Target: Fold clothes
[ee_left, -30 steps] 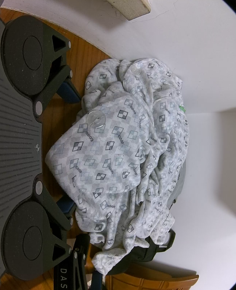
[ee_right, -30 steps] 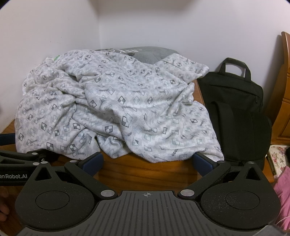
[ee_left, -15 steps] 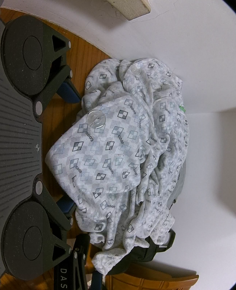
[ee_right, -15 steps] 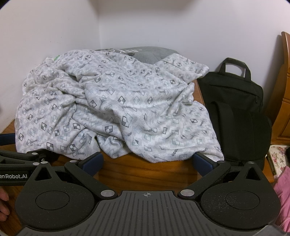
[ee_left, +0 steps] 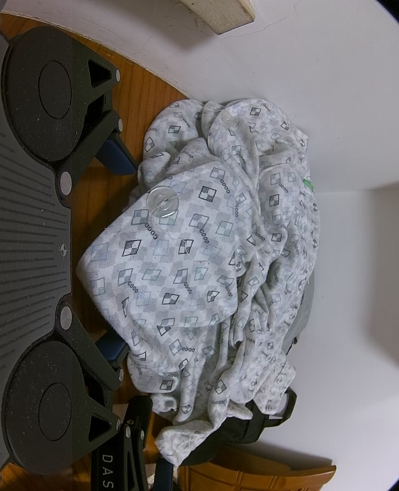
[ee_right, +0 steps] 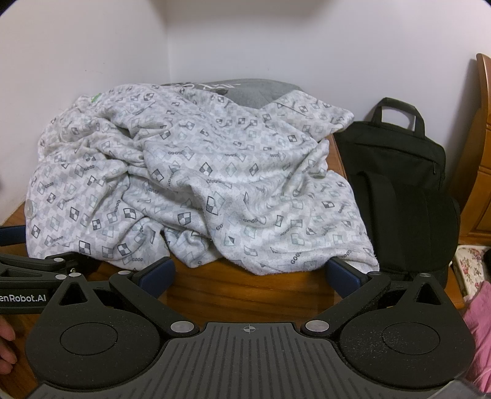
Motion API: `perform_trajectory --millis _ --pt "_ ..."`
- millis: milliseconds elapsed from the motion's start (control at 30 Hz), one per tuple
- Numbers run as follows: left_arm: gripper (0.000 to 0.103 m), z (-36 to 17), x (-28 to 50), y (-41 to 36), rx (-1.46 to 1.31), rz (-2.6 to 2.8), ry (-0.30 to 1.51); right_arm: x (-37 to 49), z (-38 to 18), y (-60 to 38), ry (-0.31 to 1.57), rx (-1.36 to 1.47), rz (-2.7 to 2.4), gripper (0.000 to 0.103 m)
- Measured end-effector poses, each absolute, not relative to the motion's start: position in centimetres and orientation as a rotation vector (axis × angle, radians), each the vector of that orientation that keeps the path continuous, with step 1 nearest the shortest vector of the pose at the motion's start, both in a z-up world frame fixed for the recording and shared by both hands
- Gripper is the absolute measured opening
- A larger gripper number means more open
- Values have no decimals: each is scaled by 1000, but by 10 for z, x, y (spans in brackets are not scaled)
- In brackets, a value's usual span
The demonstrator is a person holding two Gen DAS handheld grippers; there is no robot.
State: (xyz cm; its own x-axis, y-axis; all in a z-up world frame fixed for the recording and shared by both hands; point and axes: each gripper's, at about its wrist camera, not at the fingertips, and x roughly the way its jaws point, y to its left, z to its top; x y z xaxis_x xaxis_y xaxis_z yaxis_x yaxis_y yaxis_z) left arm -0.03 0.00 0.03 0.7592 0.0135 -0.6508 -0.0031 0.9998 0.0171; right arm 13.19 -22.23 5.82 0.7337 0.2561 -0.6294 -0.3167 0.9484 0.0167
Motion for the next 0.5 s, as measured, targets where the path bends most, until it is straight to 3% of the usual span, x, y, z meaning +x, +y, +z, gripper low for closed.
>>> perform_trajectory --millis 500 --pt "103 2 0 0 15 10 709 132 58 -222 678 -94 315 103"
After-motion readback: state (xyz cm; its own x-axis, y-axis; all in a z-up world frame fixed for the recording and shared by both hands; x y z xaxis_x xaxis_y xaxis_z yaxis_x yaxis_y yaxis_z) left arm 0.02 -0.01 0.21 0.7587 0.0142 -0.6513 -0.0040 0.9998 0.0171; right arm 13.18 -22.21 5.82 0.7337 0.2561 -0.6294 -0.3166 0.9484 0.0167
